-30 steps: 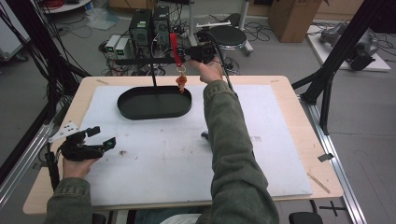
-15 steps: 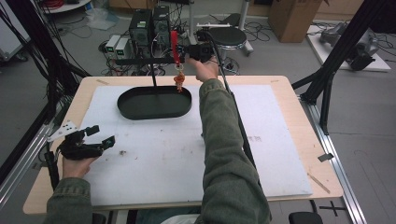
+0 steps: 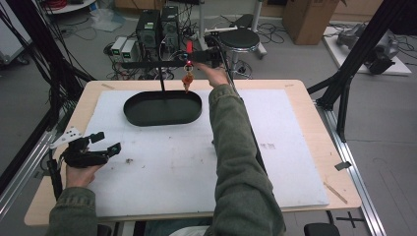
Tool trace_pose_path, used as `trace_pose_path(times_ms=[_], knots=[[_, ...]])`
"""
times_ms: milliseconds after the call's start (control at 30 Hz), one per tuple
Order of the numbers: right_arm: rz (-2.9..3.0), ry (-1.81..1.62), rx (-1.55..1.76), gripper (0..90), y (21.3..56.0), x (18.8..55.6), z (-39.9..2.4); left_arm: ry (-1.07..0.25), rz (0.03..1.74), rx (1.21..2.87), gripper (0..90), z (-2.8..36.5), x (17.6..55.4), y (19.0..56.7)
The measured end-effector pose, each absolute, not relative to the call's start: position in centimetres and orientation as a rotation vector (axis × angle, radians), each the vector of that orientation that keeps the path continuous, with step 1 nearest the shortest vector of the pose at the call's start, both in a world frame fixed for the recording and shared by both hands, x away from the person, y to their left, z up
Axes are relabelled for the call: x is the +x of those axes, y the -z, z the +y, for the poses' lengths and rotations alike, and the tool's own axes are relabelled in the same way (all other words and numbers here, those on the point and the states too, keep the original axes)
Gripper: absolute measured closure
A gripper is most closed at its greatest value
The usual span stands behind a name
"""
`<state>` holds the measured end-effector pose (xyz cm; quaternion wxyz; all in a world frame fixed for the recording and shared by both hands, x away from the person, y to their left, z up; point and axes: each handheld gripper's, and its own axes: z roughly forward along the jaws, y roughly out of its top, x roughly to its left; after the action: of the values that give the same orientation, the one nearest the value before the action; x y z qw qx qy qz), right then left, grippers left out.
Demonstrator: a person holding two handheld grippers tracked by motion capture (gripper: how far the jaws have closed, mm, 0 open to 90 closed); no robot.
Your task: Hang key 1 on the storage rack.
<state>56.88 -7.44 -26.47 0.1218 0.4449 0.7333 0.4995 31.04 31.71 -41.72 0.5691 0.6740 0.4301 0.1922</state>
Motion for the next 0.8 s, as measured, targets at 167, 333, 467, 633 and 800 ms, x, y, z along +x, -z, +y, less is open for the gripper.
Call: trace_pose_path(times_ms=[167, 333, 467, 633, 800], knots=[[2.17, -1.438, 1.257, 0.5, 26.0, 55.4, -8.2, -0.452, 1.006, 1.595, 5.4, 31.6, 31.1, 41.8], [2.257, -1.299, 1.171, 0.5, 25.4, 54.0, -8.0, -0.453, 1.011, 1.604, 5.4, 31.7, 31.1, 41.8], [2.3, -1.28, 1.151, 0.4, 25.3, 53.1, -8.8, -0.454, 1.011, 1.606, 5.4, 31.5, 31.1, 41.8], [2.337, -1.255, 1.133, 0.5, 25.2, 51.9, -10.6, -0.453, 1.012, 1.611, 5.4, 31.5, 31.1, 41.8], [2.355, -1.21, 1.126, 0.5, 25.2, 50.7, -12.2, -0.445, 1.008, 1.587, 5.4, 31.5, 31.0, 41.7]])
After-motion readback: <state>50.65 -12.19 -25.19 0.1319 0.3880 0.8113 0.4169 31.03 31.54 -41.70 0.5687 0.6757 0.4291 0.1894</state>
